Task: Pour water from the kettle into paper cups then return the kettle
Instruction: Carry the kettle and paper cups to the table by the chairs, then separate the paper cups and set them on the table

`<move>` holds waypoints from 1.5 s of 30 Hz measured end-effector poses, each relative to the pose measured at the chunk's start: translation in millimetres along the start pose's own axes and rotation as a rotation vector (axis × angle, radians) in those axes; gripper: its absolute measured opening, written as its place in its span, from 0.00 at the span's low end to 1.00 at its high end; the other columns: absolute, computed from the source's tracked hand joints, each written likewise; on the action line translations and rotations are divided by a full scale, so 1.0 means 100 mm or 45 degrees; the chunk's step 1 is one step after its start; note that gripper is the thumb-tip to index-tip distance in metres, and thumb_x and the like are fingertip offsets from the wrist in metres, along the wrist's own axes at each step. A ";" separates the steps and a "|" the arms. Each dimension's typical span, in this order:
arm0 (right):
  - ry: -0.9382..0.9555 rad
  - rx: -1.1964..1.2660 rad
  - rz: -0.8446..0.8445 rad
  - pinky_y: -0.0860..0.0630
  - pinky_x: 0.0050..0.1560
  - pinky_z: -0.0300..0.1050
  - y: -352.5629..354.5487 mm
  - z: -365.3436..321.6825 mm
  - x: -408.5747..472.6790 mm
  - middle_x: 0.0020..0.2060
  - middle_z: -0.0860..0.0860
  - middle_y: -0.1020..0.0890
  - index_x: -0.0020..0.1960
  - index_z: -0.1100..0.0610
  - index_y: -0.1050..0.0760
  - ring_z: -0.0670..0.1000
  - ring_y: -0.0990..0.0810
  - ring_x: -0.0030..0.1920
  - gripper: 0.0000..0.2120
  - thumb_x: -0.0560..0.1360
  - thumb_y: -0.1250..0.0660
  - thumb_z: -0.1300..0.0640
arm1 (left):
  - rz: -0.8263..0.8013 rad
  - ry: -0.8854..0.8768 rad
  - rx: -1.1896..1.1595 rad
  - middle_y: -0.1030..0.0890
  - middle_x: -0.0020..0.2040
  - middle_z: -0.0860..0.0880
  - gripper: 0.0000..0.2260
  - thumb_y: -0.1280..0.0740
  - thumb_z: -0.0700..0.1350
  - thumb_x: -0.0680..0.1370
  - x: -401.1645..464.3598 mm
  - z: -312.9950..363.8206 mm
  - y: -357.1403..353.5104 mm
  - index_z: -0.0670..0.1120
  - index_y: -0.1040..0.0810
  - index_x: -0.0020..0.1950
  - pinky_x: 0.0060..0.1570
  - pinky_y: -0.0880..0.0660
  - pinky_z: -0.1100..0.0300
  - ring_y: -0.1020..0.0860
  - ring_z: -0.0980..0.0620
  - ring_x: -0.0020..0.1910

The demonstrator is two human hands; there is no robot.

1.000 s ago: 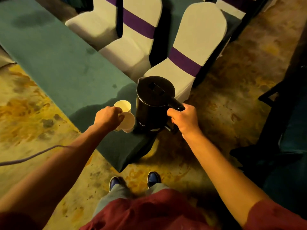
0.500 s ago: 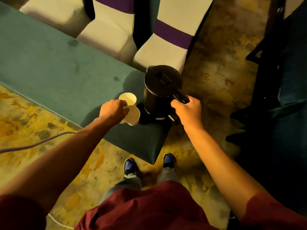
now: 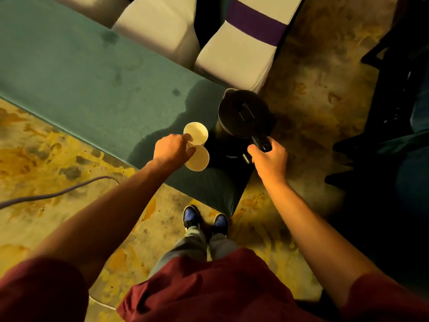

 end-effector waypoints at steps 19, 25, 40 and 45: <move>0.938 -0.155 0.082 0.20 0.52 0.48 0.20 -0.53 -0.37 0.56 0.55 0.18 0.64 0.61 0.25 0.54 0.18 0.53 0.19 0.74 0.31 0.59 | 0.592 -0.123 -0.102 0.16 0.54 0.45 0.17 0.35 0.54 0.77 -0.42 -0.09 0.41 0.49 0.21 0.64 0.51 0.23 0.49 0.22 0.41 0.57; 0.720 -0.757 -0.476 0.20 0.47 0.55 -0.72 -0.60 -0.51 0.55 0.58 0.15 0.70 0.56 0.28 0.62 0.16 0.53 0.18 0.83 0.36 0.52 | 0.323 0.307 -0.167 0.17 0.54 0.39 0.21 0.38 0.56 0.80 -0.40 -0.53 0.17 0.51 0.29 0.71 0.47 0.24 0.48 0.22 0.36 0.56; 0.348 -1.488 -0.362 0.20 0.48 0.52 -1.86 -0.84 0.09 0.54 0.56 0.14 0.58 0.56 0.17 0.58 0.15 0.55 0.20 0.83 0.38 0.42 | -0.062 0.072 -0.396 0.16 0.55 0.42 0.20 0.40 0.50 0.79 0.03 -0.85 0.01 0.54 0.26 0.71 0.49 0.21 0.48 0.18 0.39 0.53; 0.313 -1.494 -0.395 0.22 0.46 0.50 -1.96 -0.87 0.10 0.54 0.56 0.15 0.57 0.57 0.17 0.59 0.16 0.55 0.22 0.84 0.41 0.41 | -0.040 0.088 -0.429 0.16 0.55 0.41 0.18 0.39 0.48 0.79 0.05 -1.05 0.04 0.52 0.23 0.68 0.48 0.21 0.48 0.18 0.37 0.52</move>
Point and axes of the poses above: each hand's wrist, its own x-axis towards the middle knuckle, its own y-axis out of the back of the hand, z = x × y, the point moved 2 cm from there along x, towards the middle knuckle
